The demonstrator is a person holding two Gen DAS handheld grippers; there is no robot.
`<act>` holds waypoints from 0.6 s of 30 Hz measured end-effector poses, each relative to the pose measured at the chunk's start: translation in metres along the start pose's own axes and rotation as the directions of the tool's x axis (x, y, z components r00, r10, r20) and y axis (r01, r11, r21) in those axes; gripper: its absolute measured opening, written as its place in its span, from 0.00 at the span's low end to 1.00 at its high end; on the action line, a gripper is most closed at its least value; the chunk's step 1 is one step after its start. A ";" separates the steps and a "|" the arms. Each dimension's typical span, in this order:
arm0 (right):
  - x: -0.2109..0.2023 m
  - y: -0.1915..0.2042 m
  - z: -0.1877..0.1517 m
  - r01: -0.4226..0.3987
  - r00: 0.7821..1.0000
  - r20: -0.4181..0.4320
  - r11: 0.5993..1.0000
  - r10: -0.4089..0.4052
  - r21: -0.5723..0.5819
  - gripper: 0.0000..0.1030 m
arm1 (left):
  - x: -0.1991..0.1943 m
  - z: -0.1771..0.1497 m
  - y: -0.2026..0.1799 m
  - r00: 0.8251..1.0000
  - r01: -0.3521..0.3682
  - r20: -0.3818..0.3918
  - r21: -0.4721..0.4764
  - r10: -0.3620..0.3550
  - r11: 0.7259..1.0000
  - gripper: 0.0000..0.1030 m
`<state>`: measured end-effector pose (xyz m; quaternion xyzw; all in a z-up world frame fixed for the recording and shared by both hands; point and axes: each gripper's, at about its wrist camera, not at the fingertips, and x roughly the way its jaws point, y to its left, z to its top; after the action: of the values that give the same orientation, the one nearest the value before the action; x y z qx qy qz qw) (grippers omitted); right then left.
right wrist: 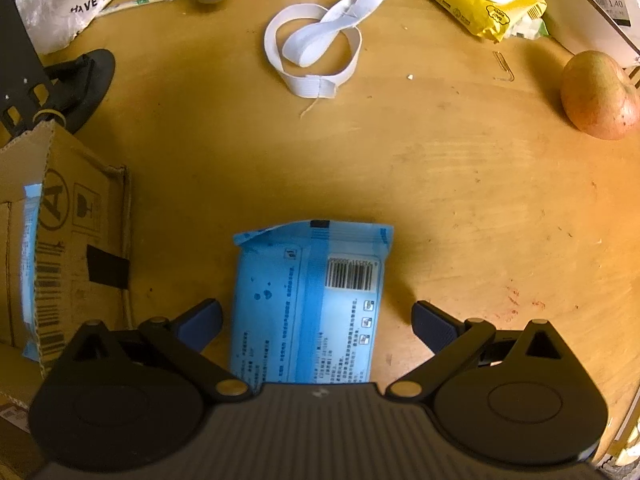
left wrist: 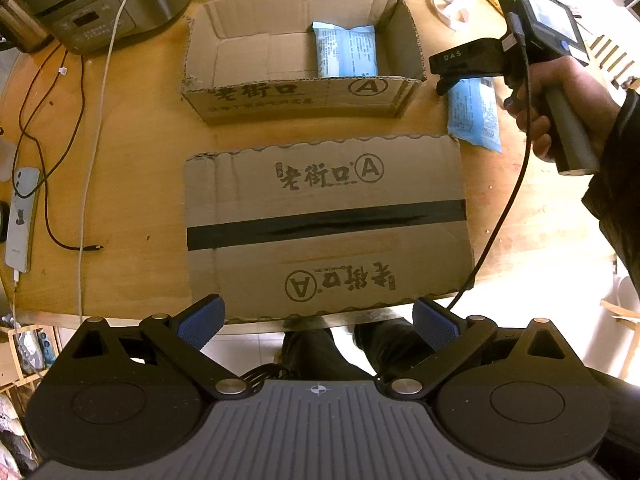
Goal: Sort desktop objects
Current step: 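Lower the right gripper and close it on the smaller blue packet, then lift the smaller blue packet off the table with the right gripper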
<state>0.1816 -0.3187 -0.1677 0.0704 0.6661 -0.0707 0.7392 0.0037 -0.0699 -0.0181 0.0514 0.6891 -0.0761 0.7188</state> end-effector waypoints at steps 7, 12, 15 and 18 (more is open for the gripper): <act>0.000 0.000 0.000 0.000 1.000 0.001 1.000 0.000 0.005 1.00 | 0.000 0.001 -0.001 1.000 0.002 0.002 0.007 -0.002 1.000 1.00; -0.001 -0.001 -0.001 -0.008 1.000 0.005 1.000 0.008 0.019 0.96 | 0.000 0.000 0.000 1.000 0.002 0.003 0.007 -0.002 1.000 1.00; -0.008 0.001 -0.001 -0.013 1.000 0.015 1.000 0.013 0.028 0.75 | 0.000 0.000 0.000 1.000 0.001 0.004 0.005 -0.001 1.000 1.00; -0.014 0.003 0.000 -0.009 1.000 0.016 0.999 0.008 0.036 0.62 | 0.000 0.000 0.001 1.000 0.001 0.005 0.002 -0.001 1.000 1.00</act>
<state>0.1805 -0.3155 -0.1542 0.0857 0.6585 -0.0801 0.7434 0.0036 -0.0692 -0.0179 0.0517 0.6872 -0.0775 0.7204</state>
